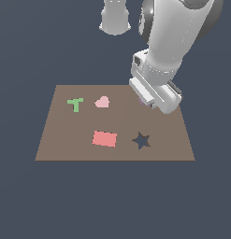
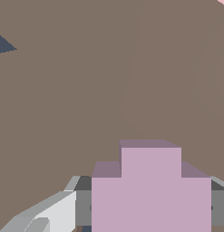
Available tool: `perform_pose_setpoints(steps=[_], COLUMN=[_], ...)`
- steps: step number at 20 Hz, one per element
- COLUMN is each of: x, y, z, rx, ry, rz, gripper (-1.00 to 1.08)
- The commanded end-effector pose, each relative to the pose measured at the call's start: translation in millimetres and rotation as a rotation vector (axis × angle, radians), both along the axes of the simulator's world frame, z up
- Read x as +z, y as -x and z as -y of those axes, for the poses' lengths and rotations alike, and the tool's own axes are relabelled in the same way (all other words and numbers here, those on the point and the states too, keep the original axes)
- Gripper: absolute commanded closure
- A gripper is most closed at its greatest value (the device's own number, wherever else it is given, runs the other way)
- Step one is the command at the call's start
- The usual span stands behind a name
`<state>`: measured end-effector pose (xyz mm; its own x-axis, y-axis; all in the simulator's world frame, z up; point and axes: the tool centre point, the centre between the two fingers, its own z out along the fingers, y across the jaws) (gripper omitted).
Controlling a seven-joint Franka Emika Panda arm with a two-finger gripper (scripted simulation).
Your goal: Insert a designated object into the corresponding slot on a board.
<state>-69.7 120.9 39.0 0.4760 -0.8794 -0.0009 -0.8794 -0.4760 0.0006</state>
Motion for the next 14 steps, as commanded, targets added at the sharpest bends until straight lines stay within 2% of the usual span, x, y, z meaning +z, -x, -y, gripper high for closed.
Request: perform_pose_setpoints(steps=[1,7,14], x=[1,2,2], y=[4,9,10], z=[-16,-43,-53], rx=[-0.019,-0.045,-0.055], ry=[0.000,0.000,0.000], rz=[0.001,0.001,0.001], gripper=[1.08,1.08,1.08])
